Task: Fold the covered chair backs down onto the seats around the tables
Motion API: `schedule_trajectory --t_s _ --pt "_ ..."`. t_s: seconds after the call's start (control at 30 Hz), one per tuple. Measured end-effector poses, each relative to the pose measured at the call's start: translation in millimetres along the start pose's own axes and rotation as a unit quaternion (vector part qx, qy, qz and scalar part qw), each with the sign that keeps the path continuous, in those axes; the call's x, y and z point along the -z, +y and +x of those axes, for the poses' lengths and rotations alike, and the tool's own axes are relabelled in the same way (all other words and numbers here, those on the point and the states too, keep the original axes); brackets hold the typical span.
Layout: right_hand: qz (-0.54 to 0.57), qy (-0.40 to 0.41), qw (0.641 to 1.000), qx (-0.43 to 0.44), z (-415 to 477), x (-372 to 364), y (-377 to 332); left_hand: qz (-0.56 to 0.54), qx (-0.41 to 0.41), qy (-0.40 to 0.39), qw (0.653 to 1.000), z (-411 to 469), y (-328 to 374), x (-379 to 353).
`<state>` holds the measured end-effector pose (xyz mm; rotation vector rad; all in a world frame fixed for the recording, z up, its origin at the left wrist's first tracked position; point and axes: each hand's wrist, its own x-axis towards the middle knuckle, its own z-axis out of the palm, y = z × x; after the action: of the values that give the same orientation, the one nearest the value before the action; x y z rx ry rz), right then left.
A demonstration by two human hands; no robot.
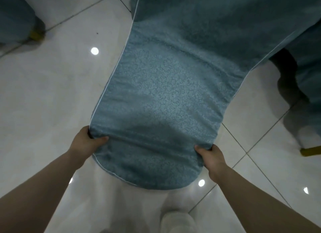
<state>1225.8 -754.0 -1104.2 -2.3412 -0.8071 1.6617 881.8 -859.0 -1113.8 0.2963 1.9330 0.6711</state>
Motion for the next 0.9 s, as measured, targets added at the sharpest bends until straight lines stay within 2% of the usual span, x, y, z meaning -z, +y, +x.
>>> schedule_trajectory --t_s 0.13,0.23,0.37,0.53,0.63,0.77,0.83,0.9 --pt "0.071 -0.045 0.996 -0.03 4.8 1.0 -0.6 -0.092 0.058 -0.042 0.993 5.9 3.9 -1.4" --pt "0.086 -0.028 0.996 -0.028 2.4 4.7 -0.7 -0.124 0.112 -0.069 0.983 3.9 3.7 5.2" --pt "0.096 -0.028 0.995 -0.025 -17.3 21.0 1.2 -0.16 0.1 -0.109 0.976 -19.9 6.6 7.4" --pt "0.081 0.007 0.997 -0.013 -65.9 45.4 -10.5 -0.167 0.106 -0.093 0.976 -79.6 26.8 13.4" --pt "0.015 0.036 0.999 0.021 -111.4 63.1 -14.4 -0.157 0.119 -0.08 0.977 -123.9 47.4 22.8" --pt "-0.096 0.025 0.983 0.153 -186.9 87.1 -13.9 -0.149 0.137 -0.055 0.978 -181.5 84.2 40.5" --pt "-0.198 0.01 0.962 0.189 -219.6 96.6 -9.4 -0.144 0.148 -0.053 0.977 -205.6 101.6 48.4" --pt "-0.342 0.012 0.914 0.217 -251.4 105.3 -5.0 -0.14 0.149 -0.057 0.977 -230.3 120.9 56.7"
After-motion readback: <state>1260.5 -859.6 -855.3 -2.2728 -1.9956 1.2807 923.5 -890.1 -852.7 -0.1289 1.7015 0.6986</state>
